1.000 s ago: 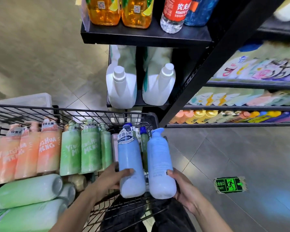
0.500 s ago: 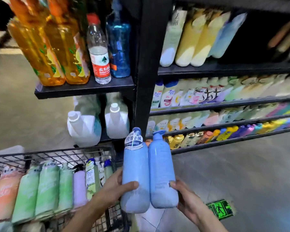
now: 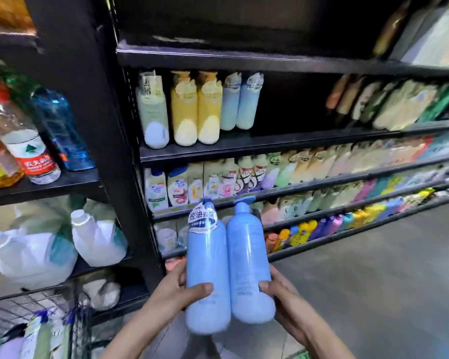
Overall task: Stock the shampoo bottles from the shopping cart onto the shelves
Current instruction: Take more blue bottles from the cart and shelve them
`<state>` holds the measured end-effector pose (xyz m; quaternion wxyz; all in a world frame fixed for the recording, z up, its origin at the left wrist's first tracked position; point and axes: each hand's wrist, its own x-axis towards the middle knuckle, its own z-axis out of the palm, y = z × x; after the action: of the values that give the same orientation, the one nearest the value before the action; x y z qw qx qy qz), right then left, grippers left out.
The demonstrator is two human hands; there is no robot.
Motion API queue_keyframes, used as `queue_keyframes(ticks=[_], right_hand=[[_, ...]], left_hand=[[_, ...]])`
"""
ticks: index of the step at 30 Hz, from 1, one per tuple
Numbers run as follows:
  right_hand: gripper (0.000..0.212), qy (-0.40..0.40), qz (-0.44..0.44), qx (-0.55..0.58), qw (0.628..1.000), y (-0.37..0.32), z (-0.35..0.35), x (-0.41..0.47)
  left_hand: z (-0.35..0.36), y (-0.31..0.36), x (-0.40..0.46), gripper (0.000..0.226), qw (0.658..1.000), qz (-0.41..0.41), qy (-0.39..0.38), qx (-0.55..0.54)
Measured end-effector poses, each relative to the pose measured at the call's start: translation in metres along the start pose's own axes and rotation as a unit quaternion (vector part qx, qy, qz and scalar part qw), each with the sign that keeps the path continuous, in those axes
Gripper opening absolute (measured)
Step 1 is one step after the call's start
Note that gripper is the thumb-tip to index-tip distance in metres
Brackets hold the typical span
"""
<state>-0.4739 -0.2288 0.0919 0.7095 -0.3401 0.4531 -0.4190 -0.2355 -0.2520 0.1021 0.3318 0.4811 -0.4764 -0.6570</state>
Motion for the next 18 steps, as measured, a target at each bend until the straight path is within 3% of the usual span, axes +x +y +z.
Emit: queue_keyframes(ticks=[4, 7, 11, 18], right_hand=[[0.073, 0.000, -0.026, 0.008, 1.000, -0.032, -0.022, 0.022], [0.074, 0.013, -0.036, 0.014, 0.999, -0.053, -0.038, 0.049], [0.081, 0.014, -0.056, 0.019, 0.998, -0.086, -0.060, 0.094], [0.079, 0.025, -0.095, -0.002, 0.995, -0.150, -0.091, 0.163]], left_hand=[[0.010, 0.027, 0.043, 0.100, 1.000, 0.007, -0.007, -0.002], [0.016, 0.047, 0.080, 0.071, 1.000, 0.018, 0.006, 0.007], [0.019, 0.078, 0.134, 0.085, 0.999, 0.045, 0.015, 0.023], [0.025, 0.128, 0.216, 0.080, 0.997, 0.068, 0.034, 0.031]])
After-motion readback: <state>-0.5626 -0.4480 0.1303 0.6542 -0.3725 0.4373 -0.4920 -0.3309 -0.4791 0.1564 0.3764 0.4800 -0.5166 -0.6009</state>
